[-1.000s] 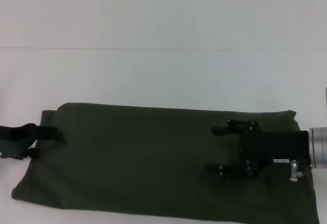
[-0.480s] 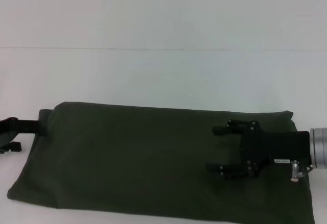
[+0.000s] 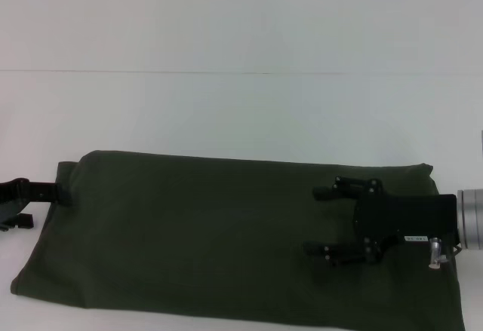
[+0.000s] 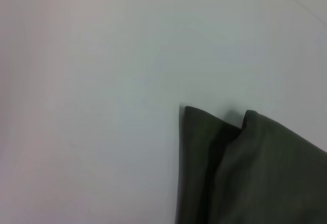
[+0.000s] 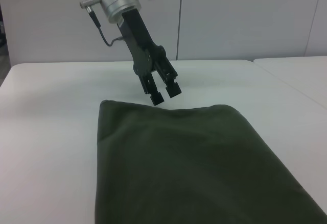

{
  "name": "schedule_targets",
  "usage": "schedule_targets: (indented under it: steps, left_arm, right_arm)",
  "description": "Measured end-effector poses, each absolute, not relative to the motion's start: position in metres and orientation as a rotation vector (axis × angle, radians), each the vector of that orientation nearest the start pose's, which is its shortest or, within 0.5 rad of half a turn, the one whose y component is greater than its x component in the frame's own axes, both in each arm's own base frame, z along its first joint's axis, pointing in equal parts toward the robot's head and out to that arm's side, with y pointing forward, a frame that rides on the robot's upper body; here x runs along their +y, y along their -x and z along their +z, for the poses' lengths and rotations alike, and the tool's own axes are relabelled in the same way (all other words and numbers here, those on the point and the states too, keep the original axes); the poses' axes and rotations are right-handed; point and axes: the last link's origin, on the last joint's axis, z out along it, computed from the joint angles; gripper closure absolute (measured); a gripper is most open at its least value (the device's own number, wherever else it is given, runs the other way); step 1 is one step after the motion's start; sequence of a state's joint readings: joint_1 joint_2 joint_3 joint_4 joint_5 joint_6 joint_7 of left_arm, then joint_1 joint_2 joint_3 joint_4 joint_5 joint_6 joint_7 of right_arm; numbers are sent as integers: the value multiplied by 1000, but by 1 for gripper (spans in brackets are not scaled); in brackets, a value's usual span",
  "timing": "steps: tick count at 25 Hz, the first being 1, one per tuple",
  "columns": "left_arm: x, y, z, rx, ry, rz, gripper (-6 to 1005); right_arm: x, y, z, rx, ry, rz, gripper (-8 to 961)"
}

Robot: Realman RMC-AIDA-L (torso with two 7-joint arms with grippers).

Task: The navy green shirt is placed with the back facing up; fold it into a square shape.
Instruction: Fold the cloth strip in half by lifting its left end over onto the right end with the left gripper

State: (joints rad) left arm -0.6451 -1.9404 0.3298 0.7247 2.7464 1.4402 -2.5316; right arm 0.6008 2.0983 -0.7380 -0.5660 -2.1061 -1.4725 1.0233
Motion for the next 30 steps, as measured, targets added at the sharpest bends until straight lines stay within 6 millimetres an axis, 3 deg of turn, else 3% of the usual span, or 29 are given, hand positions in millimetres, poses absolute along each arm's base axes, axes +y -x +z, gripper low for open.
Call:
schedule_targets:
  steps: [30]
  left_arm:
    - [352, 349, 69, 2548, -2497, 78, 52]
  right_arm:
    - [334, -255, -39, 134, 2861, 484, 37]
